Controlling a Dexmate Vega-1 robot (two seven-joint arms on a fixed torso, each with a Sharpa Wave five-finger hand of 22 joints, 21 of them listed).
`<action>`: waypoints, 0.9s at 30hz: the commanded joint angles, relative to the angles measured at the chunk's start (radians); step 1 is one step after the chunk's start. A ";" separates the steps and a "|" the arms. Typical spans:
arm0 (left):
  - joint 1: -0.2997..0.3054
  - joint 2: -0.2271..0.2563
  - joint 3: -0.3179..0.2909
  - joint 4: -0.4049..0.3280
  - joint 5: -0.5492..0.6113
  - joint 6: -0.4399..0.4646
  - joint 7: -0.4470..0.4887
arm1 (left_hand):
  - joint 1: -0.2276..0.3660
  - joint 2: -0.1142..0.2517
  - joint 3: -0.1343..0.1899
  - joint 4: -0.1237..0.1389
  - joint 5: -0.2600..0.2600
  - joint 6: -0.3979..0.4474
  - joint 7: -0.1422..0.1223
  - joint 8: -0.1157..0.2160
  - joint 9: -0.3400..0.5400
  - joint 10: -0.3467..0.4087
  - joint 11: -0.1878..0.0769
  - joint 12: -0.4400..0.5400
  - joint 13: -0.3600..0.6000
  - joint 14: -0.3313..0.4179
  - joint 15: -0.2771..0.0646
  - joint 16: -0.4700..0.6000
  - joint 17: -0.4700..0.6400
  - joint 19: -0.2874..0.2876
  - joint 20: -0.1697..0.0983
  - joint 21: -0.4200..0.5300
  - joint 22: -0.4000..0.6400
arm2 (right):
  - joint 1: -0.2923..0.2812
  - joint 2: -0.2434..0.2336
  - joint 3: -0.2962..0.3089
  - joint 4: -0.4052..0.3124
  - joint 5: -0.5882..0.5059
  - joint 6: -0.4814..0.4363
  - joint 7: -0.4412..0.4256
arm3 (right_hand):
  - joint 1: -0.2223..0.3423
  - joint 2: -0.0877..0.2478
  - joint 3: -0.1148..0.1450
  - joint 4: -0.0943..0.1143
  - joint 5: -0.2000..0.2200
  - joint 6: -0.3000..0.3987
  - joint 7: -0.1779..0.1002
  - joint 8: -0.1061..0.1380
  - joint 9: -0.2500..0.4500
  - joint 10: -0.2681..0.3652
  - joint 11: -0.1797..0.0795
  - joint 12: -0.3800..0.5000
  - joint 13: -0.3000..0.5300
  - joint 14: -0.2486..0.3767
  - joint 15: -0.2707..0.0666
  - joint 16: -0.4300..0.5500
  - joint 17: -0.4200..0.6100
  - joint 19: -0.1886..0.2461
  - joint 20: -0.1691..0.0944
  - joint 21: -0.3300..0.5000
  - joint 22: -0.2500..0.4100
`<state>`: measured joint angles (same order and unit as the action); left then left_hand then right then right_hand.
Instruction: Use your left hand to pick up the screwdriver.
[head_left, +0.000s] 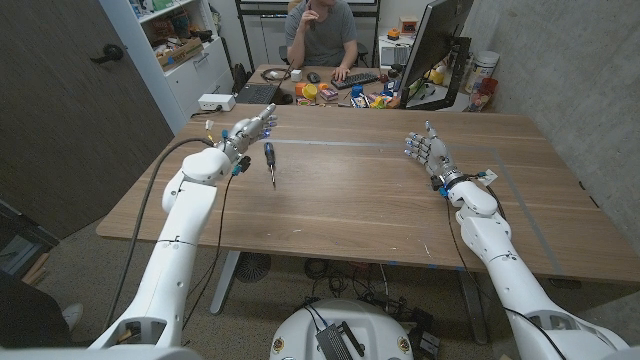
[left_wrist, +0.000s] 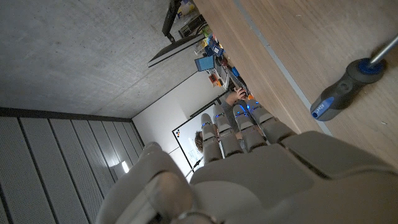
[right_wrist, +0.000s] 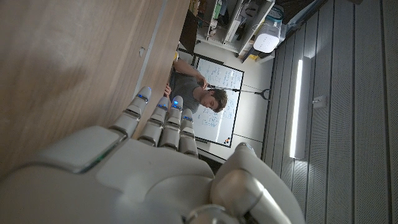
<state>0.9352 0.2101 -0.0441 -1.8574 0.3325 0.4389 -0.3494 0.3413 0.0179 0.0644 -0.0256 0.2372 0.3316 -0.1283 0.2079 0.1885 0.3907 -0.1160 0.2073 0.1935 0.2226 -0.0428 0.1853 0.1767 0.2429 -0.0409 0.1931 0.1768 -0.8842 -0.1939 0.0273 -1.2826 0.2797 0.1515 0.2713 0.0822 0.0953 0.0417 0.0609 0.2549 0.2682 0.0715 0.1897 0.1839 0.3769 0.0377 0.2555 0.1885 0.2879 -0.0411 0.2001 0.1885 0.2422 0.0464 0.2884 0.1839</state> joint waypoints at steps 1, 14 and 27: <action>-0.044 0.062 0.060 -0.140 0.307 0.222 -0.139 | 0.037 -0.010 0.007 -0.025 0.007 0.013 -0.001 0.008 0.005 0.010 -0.009 0.008 0.002 0.009 -0.066 0.005 0.002 0.002 -0.008 0.005 0.002 | 0.011 0.038 0.045 0.010 -0.051 -0.002 0.033 | 0.000 0.018 -0.001 0.008 0.005 0.001 0.002 0.004 0.005 0.004 0.009 -0.003 0.003 -0.001 -0.001 0.000 0.003 0.009 0.001 -0.004 0.005; -0.156 0.244 0.276 -0.138 0.635 0.456 -0.255 | 0.146 -0.051 0.023 -0.103 0.019 0.113 -0.007 0.039 0.007 0.108 -0.047 0.037 0.006 0.072 -0.088 0.025 0.006 0.025 0.003 0.014 0.005 | 0.008 0.053 0.073 0.008 -0.058 -0.006 0.043 | 0.001 0.019 -0.001 0.007 0.004 0.000 0.002 0.004 0.005 0.000 0.010 -0.007 0.003 -0.005 0.002 -0.002 0.002 0.009 0.001 -0.007 0.005; -0.305 0.400 0.488 -0.101 0.827 0.626 -0.454 | 0.185 -0.083 0.019 -0.125 0.030 0.162 -0.088 0.042 0.006 0.159 -0.064 0.045 0.007 0.092 -0.098 0.022 0.007 0.041 -0.003 0.016 0.006 | 0.004 0.061 0.094 0.017 -0.051 -0.001 0.050 | 0.002 0.020 0.000 0.006 0.004 -0.001 0.001 0.004 0.005 0.000 0.008 -0.009 0.004 -0.005 0.000 -0.002 0.002 0.009 0.003 -0.010 0.005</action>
<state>0.7492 0.4863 0.2640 -1.9829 0.9792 0.9148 -0.6497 0.5141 -0.0603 0.0826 -0.1423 0.2603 0.4984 -0.2132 0.2516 0.1933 0.5428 -0.1856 0.2460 0.1980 0.3056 -0.0384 0.2045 0.1794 0.2750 -0.0443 0.2003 0.1794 -0.8758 -0.1423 0.1021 -1.2739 0.2255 0.1448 0.3127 0.0822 0.0953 0.0418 0.0609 0.2548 0.2681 0.0714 0.1897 0.1837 0.3731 0.0413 0.2476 0.1883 0.2878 -0.0411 0.2001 0.1883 0.2421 0.0464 0.2843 0.1837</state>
